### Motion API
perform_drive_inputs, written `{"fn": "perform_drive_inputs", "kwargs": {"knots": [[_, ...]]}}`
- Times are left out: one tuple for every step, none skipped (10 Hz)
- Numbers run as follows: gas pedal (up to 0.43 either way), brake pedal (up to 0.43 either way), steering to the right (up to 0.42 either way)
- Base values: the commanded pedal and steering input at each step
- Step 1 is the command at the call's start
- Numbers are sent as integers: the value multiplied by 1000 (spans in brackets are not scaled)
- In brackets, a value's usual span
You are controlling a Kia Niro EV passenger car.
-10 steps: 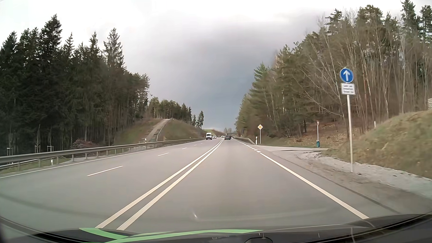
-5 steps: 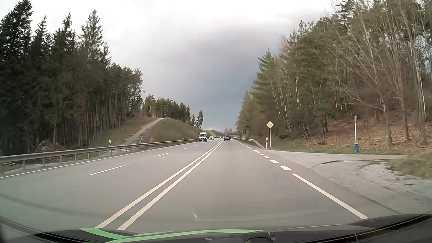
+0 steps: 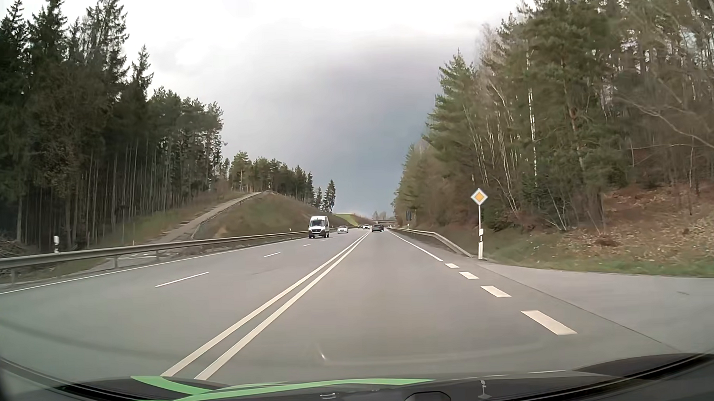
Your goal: Follow the waypoints while adhering to traffic rules and regulations
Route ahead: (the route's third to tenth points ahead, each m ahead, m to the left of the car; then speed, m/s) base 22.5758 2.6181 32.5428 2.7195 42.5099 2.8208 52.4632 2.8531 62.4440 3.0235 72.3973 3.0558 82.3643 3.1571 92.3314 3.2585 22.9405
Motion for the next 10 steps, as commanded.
{"fn": "perform_drive_inputs", "kwargs": {"knots": [[169, 0, -4], [169, 0, -3], [169, 0, -4], [169, 0, -4], [169, 0, -4], [169, 0, -5], [169, 0, -5], [169, 0, -5], [169, 0, -4], [169, 0, -5]]}}
